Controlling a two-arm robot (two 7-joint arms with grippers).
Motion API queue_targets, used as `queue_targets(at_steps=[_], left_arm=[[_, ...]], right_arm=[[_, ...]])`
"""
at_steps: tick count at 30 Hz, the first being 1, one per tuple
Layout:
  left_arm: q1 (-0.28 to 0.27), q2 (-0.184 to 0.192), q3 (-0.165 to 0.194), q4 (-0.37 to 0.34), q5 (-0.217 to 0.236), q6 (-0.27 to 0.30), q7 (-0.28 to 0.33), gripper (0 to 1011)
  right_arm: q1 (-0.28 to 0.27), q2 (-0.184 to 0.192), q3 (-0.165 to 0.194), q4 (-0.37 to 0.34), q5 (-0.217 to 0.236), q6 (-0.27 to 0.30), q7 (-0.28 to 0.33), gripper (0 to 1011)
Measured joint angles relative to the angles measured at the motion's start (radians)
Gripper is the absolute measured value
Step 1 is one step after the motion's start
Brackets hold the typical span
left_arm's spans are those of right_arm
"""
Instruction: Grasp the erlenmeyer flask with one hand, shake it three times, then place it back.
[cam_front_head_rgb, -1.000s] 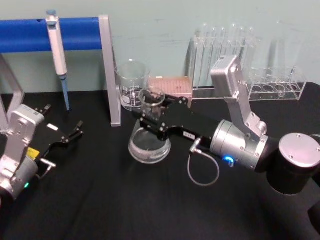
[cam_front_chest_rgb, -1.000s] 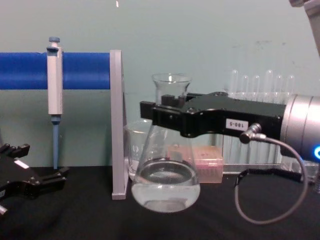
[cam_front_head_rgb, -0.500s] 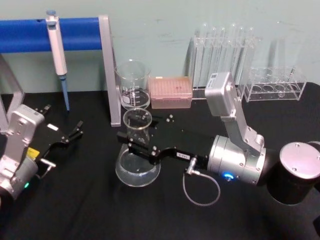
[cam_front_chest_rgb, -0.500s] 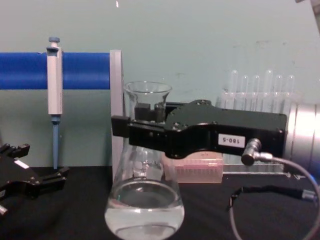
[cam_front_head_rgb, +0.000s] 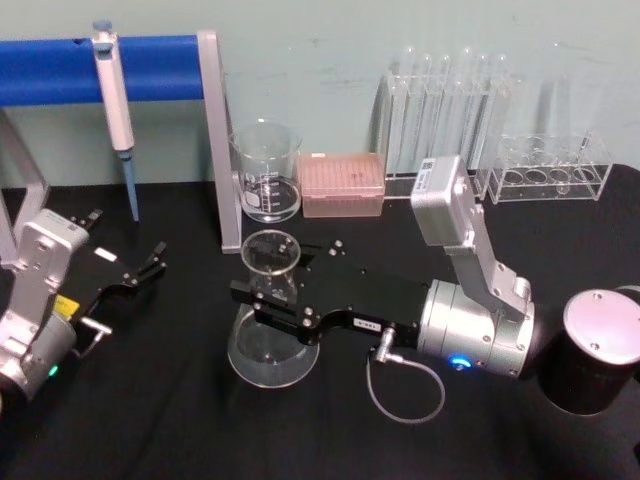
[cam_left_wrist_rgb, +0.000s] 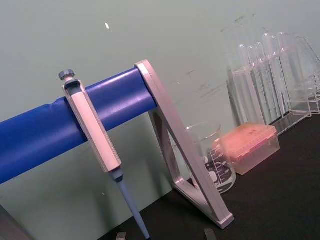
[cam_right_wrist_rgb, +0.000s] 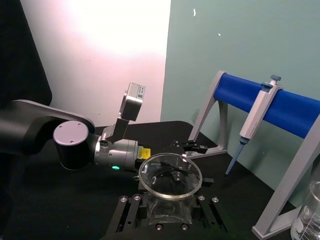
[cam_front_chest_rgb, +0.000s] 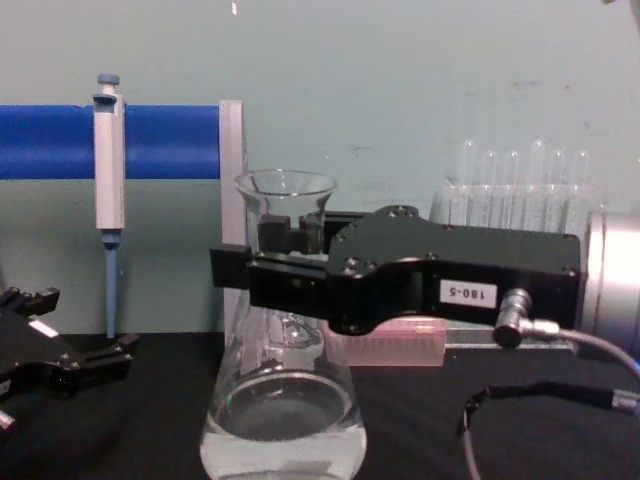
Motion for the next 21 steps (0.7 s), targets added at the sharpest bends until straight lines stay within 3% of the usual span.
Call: queue_targets(at_steps=[12, 21], left_arm=[[0.000, 0.000, 0.000, 0.000, 0.000, 0.000, 0.000, 1001], [0.000, 0.000, 0.000, 0.000, 0.000, 0.000, 0.000, 1001]], right_arm=[[0.020, -0.018, 0.006, 0.040, -0.008, 0.001, -0.054, 457], [0.044, -0.052, 0.051, 0.104, -0.028, 0.000, -0.121, 457]])
